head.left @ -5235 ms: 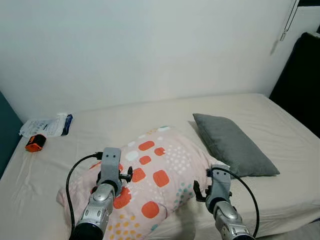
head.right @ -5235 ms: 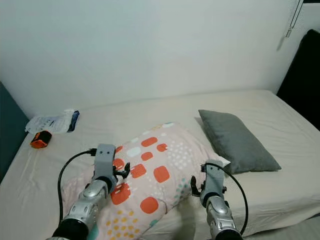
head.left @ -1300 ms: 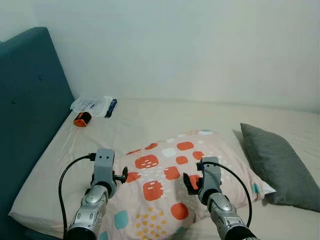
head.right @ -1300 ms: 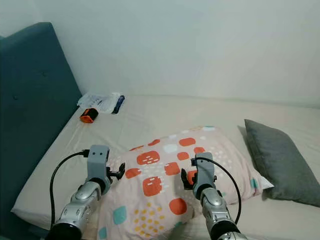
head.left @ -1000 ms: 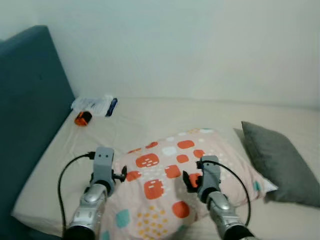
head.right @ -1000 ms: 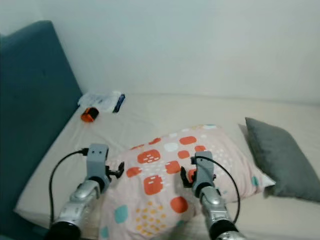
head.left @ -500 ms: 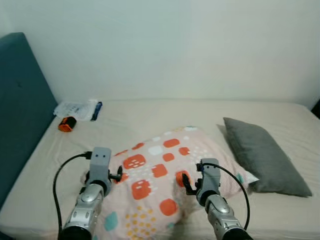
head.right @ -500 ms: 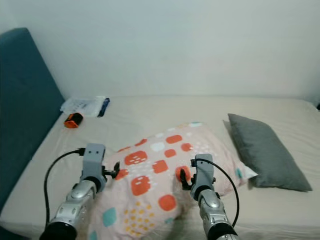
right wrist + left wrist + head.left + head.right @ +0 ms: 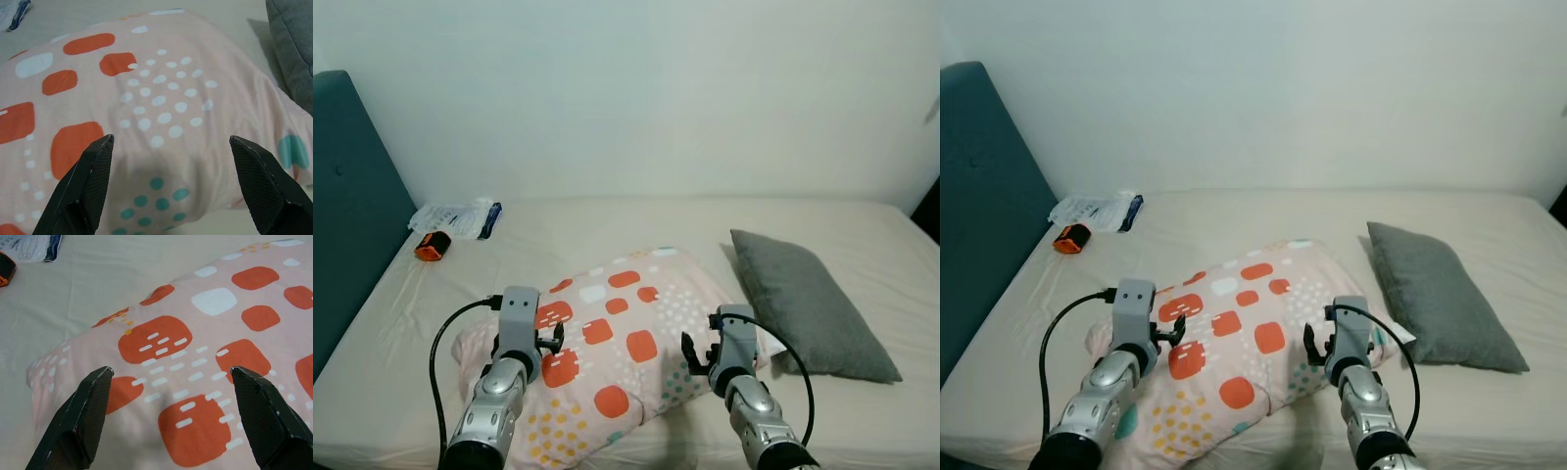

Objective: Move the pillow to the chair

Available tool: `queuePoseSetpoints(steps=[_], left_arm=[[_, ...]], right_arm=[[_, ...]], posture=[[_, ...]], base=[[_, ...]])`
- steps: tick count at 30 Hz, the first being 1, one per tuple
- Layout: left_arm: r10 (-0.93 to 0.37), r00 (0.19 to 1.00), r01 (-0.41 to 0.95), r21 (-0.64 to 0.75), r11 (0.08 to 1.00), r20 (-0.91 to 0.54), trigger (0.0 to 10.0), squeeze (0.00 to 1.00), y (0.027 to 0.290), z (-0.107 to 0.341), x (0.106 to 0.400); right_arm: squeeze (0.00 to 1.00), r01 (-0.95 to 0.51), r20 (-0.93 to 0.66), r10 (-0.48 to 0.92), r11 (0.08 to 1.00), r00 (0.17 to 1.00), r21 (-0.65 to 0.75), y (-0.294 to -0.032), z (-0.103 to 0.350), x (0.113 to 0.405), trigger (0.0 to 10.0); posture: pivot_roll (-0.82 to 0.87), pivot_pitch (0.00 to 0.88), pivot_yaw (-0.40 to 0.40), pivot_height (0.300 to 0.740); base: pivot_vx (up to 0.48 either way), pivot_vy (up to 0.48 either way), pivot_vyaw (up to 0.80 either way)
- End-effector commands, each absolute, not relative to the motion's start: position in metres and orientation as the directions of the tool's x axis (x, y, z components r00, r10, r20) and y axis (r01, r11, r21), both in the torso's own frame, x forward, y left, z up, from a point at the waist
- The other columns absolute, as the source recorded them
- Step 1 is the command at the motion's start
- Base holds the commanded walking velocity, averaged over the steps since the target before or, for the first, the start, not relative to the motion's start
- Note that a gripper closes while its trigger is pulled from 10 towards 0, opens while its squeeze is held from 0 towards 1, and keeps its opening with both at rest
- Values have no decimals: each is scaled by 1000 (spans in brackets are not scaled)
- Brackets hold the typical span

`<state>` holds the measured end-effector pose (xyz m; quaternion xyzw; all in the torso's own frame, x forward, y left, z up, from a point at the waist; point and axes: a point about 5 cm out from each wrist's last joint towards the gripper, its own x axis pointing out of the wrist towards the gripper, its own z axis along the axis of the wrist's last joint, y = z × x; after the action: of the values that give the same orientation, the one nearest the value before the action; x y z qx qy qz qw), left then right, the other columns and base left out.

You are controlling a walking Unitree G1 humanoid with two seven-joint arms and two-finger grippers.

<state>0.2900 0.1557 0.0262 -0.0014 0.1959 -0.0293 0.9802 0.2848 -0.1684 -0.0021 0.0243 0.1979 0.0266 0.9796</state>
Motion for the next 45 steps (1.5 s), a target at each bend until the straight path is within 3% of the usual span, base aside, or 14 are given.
queuePoseSetpoints(steps=[1, 8, 17, 32, 45], left_arm=[[-61, 916, 59, -16, 998, -396, 10000, 0, 158, 25, 289], [-69, 916, 67, -17, 998, -395, 10000, 0, 157, 25, 289], [-68, 921, 63, -24, 998, -384, 10000, 0, 158, 27, 292], [-64, 936, 64, -10, 998, -347, 10000, 0, 163, 36, 299], [-80, 919, 84, -7, 996, -385, 10000, 0, 168, 24, 286]], right_arm=[[0, -47, -392, 67, 997, 918, 60, -166, -4, 284, 10000], [0, -43, -396, 63, 997, 916, 59, -167, -4, 283, 10000], [0, -35, -400, 55, 998, 915, 57, -166, -4, 284, 10000], [0, -16, -395, 41, 998, 918, 66, -164, -2, 288, 10000], [0, -21, -424, 34, 999, 905, 36, -170, -8, 281, 10000]], posture=[[58, 0, -6, 740], [59, 0, -5, 740], [65, 0, -1, 740], [69, 0, 1, 740], [56, 0, 1, 740]], base=[[0, 0, 0], [0, 0, 0], [0, 431, 0], [0, 0, 0], [0, 0, 0]])
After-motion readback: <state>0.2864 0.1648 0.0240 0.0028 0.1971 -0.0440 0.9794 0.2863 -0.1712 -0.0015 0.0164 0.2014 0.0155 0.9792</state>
